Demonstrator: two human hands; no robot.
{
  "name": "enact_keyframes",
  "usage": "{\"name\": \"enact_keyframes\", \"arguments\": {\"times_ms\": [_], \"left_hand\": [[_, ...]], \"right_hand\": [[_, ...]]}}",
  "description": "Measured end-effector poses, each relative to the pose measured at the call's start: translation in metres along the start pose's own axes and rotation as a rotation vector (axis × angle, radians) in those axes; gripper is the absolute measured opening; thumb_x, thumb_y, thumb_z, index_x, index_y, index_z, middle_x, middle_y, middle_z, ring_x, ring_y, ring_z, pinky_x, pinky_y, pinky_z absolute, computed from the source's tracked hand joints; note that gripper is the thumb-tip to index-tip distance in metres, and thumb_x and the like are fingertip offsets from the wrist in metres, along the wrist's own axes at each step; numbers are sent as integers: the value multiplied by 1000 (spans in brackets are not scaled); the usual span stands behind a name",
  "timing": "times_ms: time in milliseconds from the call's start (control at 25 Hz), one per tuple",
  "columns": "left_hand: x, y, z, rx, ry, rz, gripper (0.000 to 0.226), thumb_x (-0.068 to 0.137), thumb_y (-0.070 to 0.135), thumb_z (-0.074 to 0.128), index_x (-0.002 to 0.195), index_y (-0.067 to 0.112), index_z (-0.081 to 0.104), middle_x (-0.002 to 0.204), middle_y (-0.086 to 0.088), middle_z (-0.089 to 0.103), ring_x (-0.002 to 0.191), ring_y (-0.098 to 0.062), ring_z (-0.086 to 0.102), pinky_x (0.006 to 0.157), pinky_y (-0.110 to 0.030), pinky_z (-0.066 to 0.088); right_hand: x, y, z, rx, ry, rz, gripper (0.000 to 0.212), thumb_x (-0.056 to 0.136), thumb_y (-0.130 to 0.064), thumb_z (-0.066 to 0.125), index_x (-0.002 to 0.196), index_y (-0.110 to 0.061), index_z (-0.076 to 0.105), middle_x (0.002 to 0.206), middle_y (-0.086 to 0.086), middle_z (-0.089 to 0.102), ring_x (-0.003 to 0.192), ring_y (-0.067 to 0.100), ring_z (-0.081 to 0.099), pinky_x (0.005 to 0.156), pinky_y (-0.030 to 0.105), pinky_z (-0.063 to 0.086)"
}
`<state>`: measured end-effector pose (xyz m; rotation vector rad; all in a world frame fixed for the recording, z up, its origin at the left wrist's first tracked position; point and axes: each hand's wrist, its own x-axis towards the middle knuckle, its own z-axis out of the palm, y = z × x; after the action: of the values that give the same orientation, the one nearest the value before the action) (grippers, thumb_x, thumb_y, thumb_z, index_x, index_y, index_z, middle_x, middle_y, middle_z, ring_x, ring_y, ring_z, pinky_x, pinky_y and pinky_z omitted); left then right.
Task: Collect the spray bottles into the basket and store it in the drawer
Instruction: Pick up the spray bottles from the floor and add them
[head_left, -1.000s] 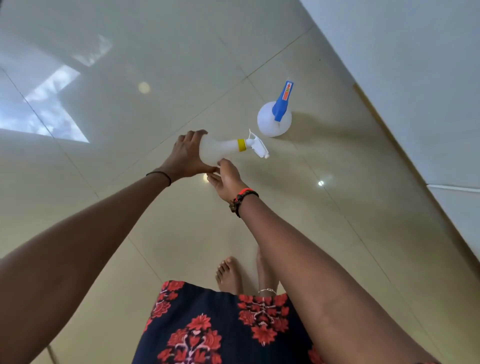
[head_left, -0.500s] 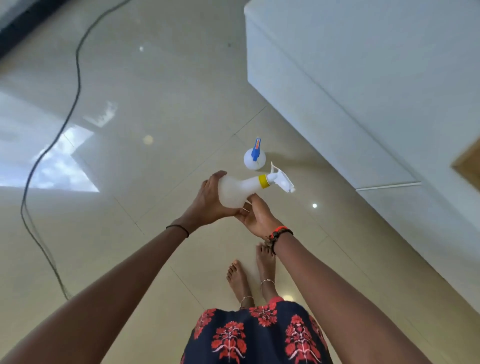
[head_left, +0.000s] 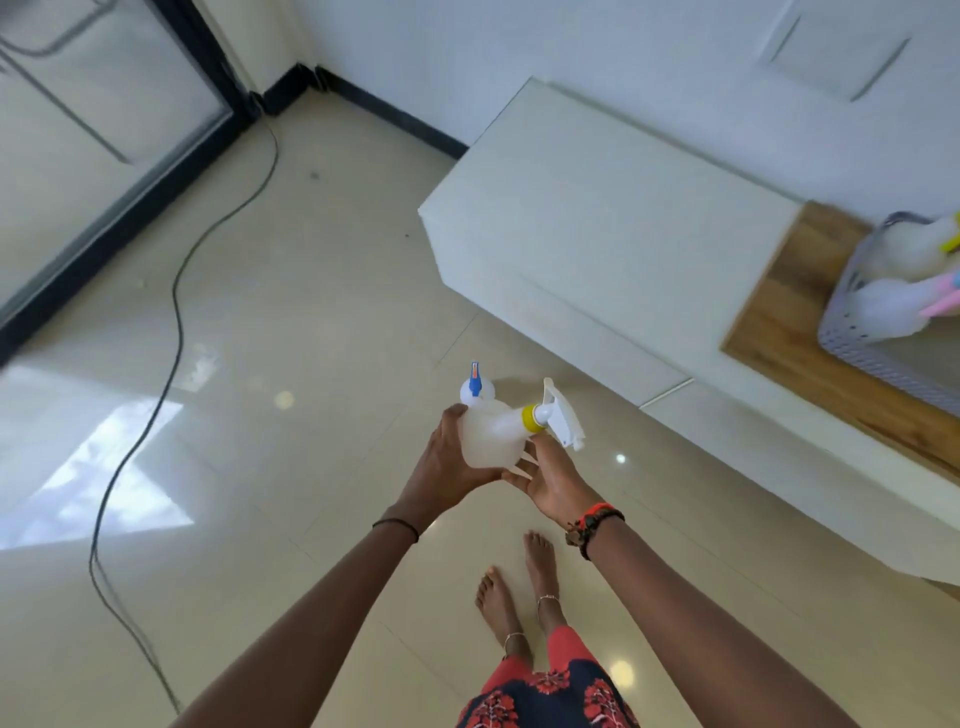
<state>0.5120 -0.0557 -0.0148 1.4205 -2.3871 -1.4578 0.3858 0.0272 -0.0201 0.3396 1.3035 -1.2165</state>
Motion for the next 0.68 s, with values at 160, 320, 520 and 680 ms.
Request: {"name": "enact_keyframes", "arguments": {"times_ms": [160, 320, 520, 680], "left_hand": [[-3, 44, 4, -14, -59, 77, 82, 63, 32, 87, 127, 13, 40, 124, 4, 49, 107, -13, 53, 74, -9, 40], [-1, 90, 22, -3, -81, 159, 85, 65, 31, 86, 134, 14, 39, 129, 5, 46, 111, -8, 48, 82, -9, 40], [8, 150, 66, 21, -107, 211, 85, 65, 31, 86, 134, 15, 39, 126, 2, 52, 114, -12, 51, 87, -3, 38], [21, 199, 116, -30, -122, 165, 84, 63, 32, 87, 128, 14, 37, 115, 5, 53, 102, -15, 55, 71, -9, 42]], "right_hand": [[-34, -22, -15, 49, 62, -95, 29, 94, -33, 55, 121, -23, 57, 112, 0, 64, 100, 17, 62, 66, 31, 56], [-62, -51, -41, 106, 125, -177, 9, 97, -27, 49, 95, -27, 58, 104, -1, 63, 105, 23, 59, 77, 38, 55], [-84, -88, -96, 194, 182, -243, 9, 97, -26, 49, 93, -31, 56, 103, -4, 61, 107, 23, 57, 82, 40, 53], [-93, -122, -154, 236, 211, -267, 8, 95, -23, 52, 97, -27, 59, 104, -2, 64, 98, 17, 61, 76, 36, 56]]}}
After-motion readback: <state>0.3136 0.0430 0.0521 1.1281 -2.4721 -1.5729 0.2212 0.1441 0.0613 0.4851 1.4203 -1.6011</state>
